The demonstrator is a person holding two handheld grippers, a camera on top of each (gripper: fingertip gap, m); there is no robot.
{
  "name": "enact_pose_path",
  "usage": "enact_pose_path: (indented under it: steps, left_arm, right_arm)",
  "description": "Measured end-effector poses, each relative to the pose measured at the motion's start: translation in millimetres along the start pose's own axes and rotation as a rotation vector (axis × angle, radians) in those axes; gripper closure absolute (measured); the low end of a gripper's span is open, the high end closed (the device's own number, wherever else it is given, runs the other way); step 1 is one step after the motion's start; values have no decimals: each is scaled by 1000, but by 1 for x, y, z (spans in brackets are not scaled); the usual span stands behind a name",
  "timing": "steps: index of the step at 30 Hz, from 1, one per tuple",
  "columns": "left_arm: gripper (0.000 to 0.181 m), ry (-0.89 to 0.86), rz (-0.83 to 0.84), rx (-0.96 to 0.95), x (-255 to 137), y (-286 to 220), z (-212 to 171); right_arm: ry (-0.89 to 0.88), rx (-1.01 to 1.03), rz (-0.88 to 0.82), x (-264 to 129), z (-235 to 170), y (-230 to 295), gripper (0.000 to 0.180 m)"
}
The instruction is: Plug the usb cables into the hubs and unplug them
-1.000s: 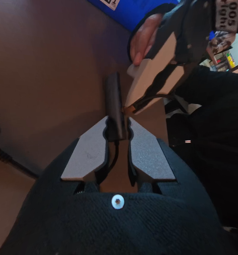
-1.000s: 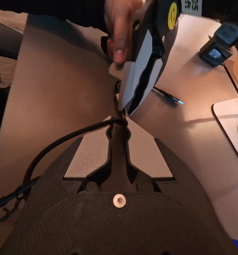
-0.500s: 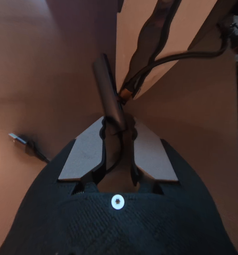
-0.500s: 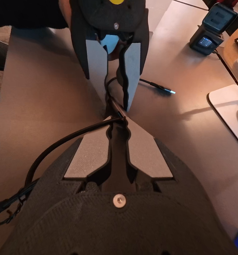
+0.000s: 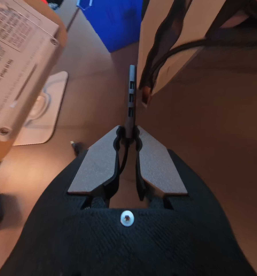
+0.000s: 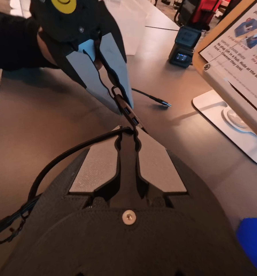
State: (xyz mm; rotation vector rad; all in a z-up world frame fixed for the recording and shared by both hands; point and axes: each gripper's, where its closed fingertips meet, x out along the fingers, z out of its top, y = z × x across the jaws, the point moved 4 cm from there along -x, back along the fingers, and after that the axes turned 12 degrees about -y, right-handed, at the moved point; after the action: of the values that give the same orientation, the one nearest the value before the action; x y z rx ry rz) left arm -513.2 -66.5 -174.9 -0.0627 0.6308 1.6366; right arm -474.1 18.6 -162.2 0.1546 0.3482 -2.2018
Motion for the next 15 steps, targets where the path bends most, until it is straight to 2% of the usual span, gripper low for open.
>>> enact_pose_path:
  steps: [5,10,15]
  left_arm:
    - [166,26,270,280,-2,17,5]
    - [166,-42,425,396,1,15,35]
    - [167,-95,489,387,-7,18,50]
  right_arm:
    - [-123,126,-83,-9,13,-18,168]
    - [-416,259,-79,-18,44,-24,169]
    - [-546,142,-143,-26,62,-22,169]
